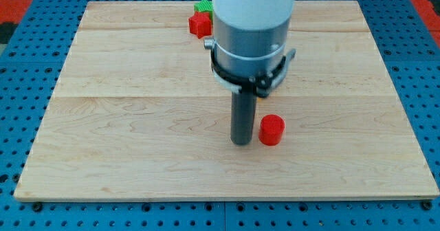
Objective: Move red circle closer to the group of blocks
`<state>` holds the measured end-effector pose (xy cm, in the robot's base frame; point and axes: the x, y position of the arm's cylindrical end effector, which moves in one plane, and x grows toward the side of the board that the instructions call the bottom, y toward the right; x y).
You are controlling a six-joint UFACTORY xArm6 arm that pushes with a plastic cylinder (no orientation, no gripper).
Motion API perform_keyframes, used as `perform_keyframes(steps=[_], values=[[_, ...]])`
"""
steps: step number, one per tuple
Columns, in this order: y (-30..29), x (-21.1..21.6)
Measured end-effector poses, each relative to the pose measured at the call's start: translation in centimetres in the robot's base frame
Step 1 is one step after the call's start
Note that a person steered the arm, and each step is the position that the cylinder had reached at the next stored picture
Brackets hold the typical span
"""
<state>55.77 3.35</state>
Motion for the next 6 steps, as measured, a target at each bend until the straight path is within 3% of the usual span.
perform_keyframes(steps=[1, 2, 4, 5, 6], values=[[4.5, 3.7], [9.8, 2.1], [-0.5, -4.3], [-1.5, -4.4], [-0.1, -1.3]])
